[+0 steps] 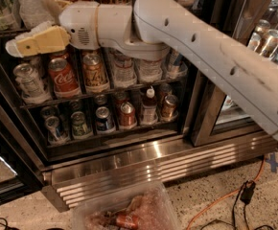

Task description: Pick green can from top shelf of fridge

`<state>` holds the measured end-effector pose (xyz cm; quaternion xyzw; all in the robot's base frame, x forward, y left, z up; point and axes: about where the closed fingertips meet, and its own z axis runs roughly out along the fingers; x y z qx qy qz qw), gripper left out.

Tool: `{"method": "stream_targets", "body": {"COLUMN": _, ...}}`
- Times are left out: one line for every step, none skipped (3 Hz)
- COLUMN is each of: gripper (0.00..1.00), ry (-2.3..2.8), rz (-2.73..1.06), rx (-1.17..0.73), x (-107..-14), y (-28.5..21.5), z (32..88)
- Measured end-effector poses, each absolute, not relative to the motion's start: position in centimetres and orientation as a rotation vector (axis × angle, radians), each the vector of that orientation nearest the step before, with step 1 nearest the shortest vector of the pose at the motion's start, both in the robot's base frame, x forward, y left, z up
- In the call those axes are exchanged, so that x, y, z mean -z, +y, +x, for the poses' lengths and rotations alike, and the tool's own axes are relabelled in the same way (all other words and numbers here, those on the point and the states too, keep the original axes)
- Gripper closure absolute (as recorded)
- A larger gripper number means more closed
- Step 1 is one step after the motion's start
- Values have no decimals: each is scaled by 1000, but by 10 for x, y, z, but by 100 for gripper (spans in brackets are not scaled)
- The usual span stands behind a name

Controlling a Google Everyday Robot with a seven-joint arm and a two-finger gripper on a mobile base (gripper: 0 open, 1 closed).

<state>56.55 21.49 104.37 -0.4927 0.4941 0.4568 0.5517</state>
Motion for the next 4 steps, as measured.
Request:
{"method": "stream_targets", "body": {"gripper": 0, "ry": 1286, "rz": -1171, "rx": -998, "x": -1049, "y": 181, "z": 567}}
{"method": "stream_targets", "body": {"gripper": 0, "ry": 1353, "rz": -1181, "rx": -988, "x": -1049, "y": 167, "z": 563}}
{"method": "stream_targets", "body": {"gripper": 0, "ry": 1357, "rz": -1210, "rx": -1014, "x": -1054, "y": 172, "z": 558}}
{"method": "stream_targets", "body": {"gripper": 0, "ry": 1316, "rz": -1237, "rx": -1097, "x": -1061, "y": 187, "z": 546}}
